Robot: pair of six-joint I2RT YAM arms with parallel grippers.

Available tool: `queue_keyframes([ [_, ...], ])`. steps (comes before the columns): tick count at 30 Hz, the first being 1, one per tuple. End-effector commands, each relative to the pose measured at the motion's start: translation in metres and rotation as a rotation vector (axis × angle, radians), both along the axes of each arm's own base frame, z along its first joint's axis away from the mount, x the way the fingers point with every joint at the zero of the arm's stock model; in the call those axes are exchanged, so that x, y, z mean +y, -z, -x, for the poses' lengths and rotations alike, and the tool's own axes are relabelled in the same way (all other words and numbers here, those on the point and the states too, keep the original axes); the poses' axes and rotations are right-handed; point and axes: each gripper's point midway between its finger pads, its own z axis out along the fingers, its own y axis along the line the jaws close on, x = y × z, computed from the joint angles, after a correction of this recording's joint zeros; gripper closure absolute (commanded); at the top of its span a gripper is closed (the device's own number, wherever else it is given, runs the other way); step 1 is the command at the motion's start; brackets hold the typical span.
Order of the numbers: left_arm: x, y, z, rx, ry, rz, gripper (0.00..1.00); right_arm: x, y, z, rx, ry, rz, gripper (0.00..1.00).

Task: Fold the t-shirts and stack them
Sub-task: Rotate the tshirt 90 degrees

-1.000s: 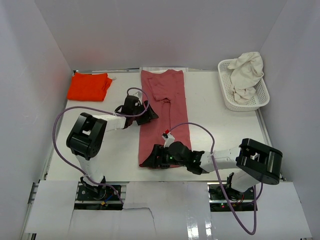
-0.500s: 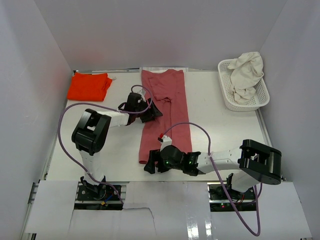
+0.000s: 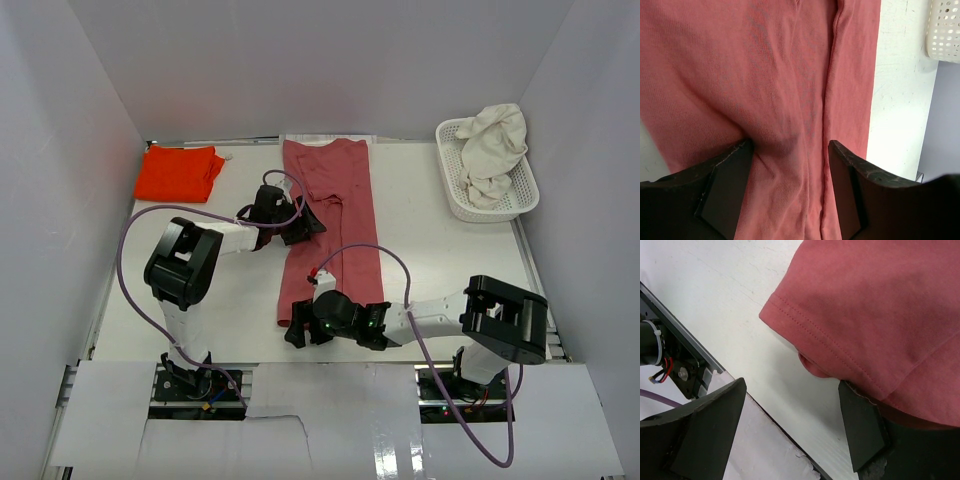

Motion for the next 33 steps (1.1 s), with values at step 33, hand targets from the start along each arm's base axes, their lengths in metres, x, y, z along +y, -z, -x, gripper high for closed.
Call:
queue_keyframes([
  [33, -0.002, 0.015, 0.011, 0.043, 0.016, -0.059, 0.26, 0.032, -0.020, -0.006, -0.092, -0.020, 0.031, 0.18],
])
